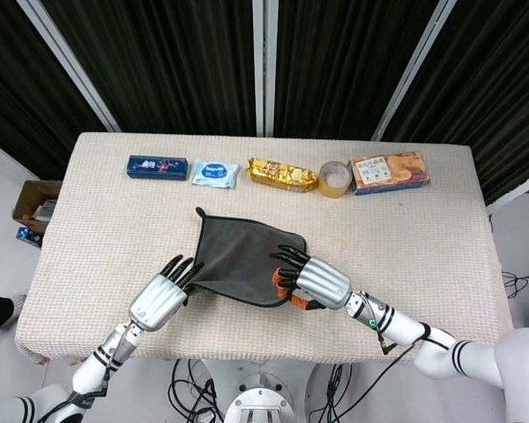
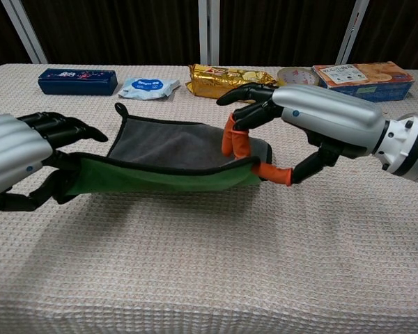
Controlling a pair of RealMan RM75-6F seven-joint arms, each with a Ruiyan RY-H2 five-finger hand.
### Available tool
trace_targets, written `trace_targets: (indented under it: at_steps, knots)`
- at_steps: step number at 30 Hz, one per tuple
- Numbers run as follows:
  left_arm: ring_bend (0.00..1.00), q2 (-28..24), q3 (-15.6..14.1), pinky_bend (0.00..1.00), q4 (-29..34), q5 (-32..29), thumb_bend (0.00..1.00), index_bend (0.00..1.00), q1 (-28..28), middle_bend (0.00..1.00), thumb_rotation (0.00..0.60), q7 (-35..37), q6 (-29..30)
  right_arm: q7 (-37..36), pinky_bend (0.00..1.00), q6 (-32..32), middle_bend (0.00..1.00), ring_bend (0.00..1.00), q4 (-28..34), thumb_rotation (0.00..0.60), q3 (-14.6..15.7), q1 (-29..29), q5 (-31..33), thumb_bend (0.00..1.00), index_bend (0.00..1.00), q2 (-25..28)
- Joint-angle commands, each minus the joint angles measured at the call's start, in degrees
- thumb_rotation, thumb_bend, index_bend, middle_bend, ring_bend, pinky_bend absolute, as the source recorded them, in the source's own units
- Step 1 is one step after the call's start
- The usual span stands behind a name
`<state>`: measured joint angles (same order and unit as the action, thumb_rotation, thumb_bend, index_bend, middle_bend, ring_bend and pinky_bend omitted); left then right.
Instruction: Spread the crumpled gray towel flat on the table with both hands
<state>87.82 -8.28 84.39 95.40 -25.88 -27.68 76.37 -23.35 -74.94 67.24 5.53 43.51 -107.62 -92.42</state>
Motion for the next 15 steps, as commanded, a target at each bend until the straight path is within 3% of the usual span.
trace_targets:
  at_steps: [1,15]
  knots:
    - [0.11,-0.36,-0.37,0.15,0.72,-0.64,0.63,0.59,0.30,0.13,0.600,-1.42,-2.06,0.61,0.00,0.40,0.35,0.08,-0.27,0.600,0.56,-0.13,-0.25,0.52,0.79,-0.38]
    - [0.11,-1.08,0.02,0.15,4.23,-3.43,0.59,0.46,0.53,0.11,0.600,-10.45,-8.85,4.94,0.00,2.34,0.35,0.08,2.41,0.600,3.14,-0.95,-0.53,0.52,0.79,3.80]
